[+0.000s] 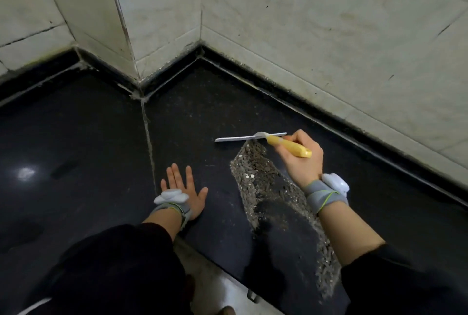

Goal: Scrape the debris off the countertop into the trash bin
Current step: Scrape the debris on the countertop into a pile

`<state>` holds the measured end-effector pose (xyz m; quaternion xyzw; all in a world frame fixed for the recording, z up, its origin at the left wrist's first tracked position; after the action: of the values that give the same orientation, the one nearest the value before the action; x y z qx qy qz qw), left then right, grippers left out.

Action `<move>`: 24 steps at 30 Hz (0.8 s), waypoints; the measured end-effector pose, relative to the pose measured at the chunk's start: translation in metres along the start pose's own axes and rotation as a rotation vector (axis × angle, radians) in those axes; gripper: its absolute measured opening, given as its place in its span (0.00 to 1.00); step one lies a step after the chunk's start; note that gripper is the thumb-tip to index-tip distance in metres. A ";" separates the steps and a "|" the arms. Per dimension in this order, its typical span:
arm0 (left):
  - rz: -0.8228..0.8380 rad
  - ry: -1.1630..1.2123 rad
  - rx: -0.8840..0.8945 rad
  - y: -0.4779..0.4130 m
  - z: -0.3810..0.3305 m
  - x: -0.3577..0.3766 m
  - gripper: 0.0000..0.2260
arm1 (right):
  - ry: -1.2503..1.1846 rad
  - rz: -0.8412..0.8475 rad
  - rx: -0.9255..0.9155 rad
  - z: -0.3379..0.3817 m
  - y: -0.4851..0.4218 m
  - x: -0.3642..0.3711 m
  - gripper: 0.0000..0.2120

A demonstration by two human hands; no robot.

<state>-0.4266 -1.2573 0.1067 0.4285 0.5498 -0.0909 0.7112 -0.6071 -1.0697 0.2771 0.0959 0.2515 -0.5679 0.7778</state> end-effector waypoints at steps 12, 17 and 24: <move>0.039 -0.032 0.020 -0.004 0.000 0.002 0.36 | 0.064 0.039 0.056 0.003 0.051 -0.043 0.14; 0.061 -0.058 0.011 -0.005 0.000 0.003 0.36 | 0.056 0.051 0.075 0.002 0.073 -0.060 0.13; 0.064 -0.088 0.015 -0.002 -0.001 0.000 0.35 | 0.044 0.077 0.122 0.003 0.087 -0.077 0.13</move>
<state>-0.4283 -1.2580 0.1059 0.4467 0.5034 -0.0907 0.7341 -0.5426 -0.9768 0.3060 0.1649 0.2296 -0.5497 0.7861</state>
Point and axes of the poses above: each hand's wrist, its own y-axis away from the middle knuckle, its own x-axis out of the palm, z = x × y, the point moved 6 cm from there along -y, towards the middle knuckle, and after that the axes turned 6 degrees about -y, right-handed, at the moved point
